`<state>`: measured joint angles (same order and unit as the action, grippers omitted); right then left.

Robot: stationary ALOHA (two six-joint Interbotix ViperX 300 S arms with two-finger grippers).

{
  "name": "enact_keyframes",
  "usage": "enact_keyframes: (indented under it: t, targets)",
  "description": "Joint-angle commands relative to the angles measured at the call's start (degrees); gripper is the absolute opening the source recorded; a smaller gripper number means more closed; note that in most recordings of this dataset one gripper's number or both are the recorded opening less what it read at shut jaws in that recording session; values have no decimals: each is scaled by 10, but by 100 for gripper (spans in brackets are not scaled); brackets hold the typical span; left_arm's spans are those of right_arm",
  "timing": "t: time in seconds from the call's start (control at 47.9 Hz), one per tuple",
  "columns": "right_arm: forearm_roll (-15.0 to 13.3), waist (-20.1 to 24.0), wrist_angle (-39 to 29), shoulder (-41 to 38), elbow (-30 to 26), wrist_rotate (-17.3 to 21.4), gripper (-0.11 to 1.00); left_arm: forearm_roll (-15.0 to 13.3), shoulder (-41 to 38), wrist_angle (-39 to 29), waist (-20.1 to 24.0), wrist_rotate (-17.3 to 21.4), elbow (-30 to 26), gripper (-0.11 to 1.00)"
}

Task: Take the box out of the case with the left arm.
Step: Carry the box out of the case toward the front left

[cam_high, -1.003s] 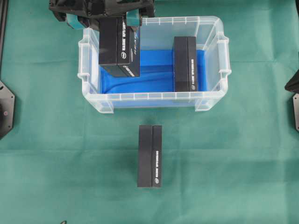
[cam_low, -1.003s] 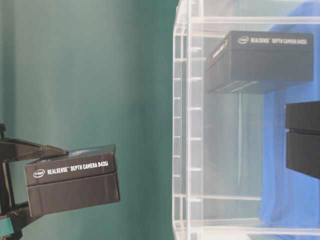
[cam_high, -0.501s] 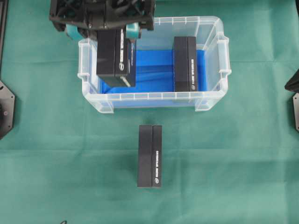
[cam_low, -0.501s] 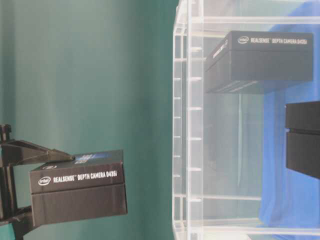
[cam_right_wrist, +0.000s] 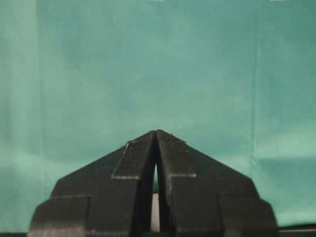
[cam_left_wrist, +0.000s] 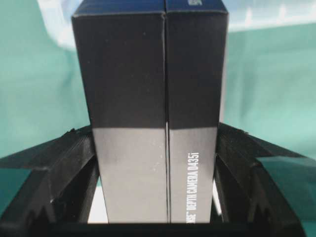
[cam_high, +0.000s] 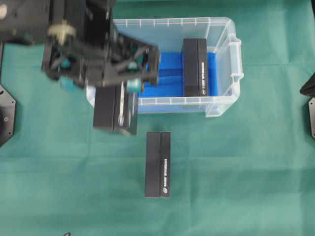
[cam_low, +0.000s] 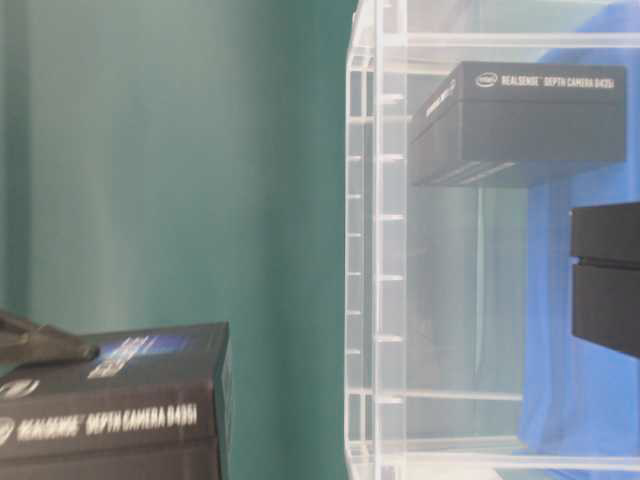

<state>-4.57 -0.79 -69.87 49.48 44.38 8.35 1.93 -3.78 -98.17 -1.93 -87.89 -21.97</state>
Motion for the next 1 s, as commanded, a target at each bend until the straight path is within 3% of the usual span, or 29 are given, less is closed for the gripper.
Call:
enact_keyframes:
  t: [0.0, 0.355, 0.522, 0.982]
  targets:
    - [1, -1, 1, -3, -17, 2, 7, 2, 25, -1, -27, -18, -3, 60]
    - [1, -1, 1, -2, -18, 2, 7, 2, 26, -1, -124, -105, 11, 60]
    - [1, 0, 2, -3, -18, 2, 7, 2, 26, -1, -149, -131, 14, 60]
    - [1, -1, 1, -2, -20, 2, 7, 2, 26, -1, -156, -141, 17, 60]
